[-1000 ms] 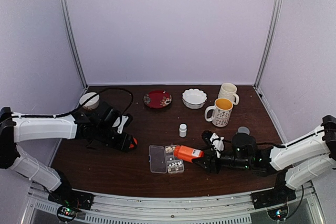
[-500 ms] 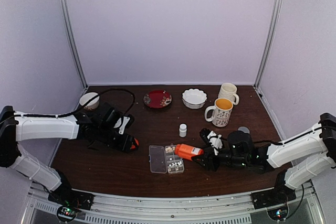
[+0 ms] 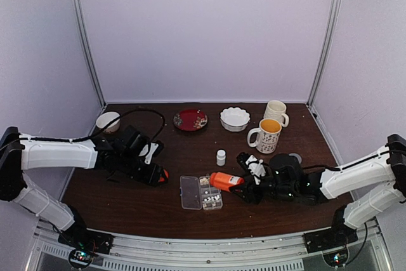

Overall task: Sort the pills into containers
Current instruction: Pour the pill into the compartment of the pill container.

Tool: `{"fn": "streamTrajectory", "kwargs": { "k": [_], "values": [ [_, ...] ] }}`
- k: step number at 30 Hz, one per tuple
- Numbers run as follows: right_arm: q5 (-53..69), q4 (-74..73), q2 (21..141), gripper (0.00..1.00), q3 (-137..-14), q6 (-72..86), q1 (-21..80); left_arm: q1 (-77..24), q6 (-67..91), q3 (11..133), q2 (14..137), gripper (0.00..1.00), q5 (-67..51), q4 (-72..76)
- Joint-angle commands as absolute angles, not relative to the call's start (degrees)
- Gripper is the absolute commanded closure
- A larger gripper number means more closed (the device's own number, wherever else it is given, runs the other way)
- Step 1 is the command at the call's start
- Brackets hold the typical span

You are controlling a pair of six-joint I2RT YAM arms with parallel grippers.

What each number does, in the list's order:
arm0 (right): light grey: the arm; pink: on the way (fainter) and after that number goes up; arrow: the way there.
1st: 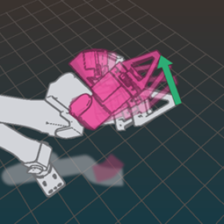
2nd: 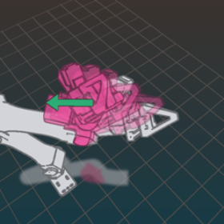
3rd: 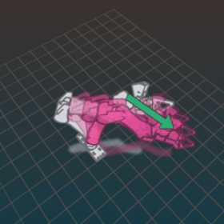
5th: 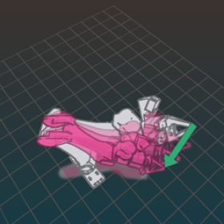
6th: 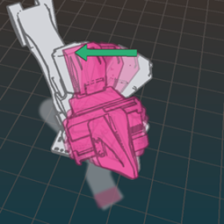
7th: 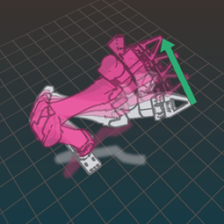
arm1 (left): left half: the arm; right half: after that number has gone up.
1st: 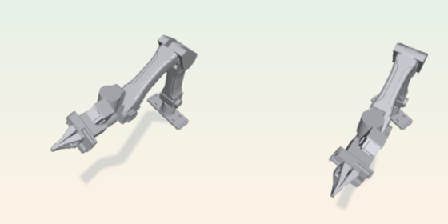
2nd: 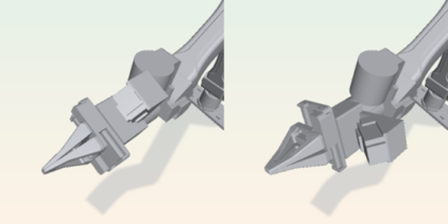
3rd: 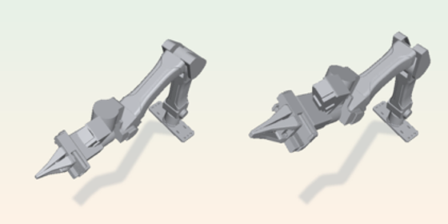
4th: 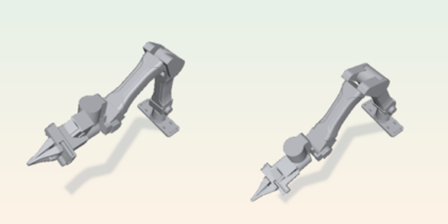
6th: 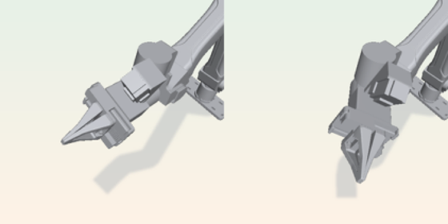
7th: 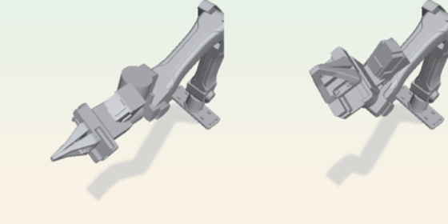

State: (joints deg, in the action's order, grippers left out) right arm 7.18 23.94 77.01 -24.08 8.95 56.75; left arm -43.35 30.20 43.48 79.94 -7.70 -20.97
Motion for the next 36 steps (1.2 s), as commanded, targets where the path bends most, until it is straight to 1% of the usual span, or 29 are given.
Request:
{"fn": "streamTrajectory", "kwargs": {
  "k": [1,4,8,11,14,17,20,23,26,29,32,34,36],
  "values": [
    [5.73,24.11,77.1,1.0,-25.13,7.93,56.51,-43.68,29.53,44.22,80.63,0.96,-8.32,-18.75],
    [5.96,18.41,78.32,1.0,-28.14,6.73,56.51,-43.73,29.62,44.27,80.88,0.97,-8.29,-18.74],
    [5.59,23.37,75.63,1.0,-25.29,7.44,56.51,-43.77,29.53,44.23,81.18,0.97,-8.43,-18.73],
    [5.4,17.13,76.54,1.0,-28.43,6.16,56.47,-43.76,29.53,44.36,81.37,0.97,-8.54,-18.61],
    [6.23,20.19,75.98,1.0,-26.83,6.45,56.56,-43.74,29.38,44.64,81.72,0.97,-8.77,-18.56],
    [6.07,15.95,77.36,1.0,-29.02,5.68,56.67,-43.86,29.33,44.96,82.0,0.97,-8.82,-18.59],
    [5.25,19.93,75.89,1.0,-26.73,6.1,57.21,-43.86,29.22,45.12,82.24,0.97,-8.94,-18.63],
    [4.03,14.34,76.59,1.0,-29.36,5.3,57.48,-43.85,29.18,45.23,82.35,0.97,-9.02,-18.57],
    [4.75,18.57,75.26,1.0,-27.17,5.95,57.48,-43.88,29.09,45.35,82.51,0.97,-9.2,-18.56],
    [4.08,13.76,76.36,1.0,-29.56,5.29,57.48,-43.94,29.18,45.38,82.57,0.97,-9.21,-18.59],
    [5.52,19.36,74.55,1.0,-26.68,5.95,57.61,-44.01,29.18,45.37,82.54,0.97,-9.31,-18.58],
    [3.65,16.04,75.11,1.0,-28.04,5.2,57.66,-44.03,29.22,45.27,82.61,0.97,-9.32,-18.63],
    [4.3,13.56,75.5,1.0,-29.49,4.97,57.66,-44.07,29.27,45.25,82.57,0.97,-9.28,-18.63]
  ]
}}
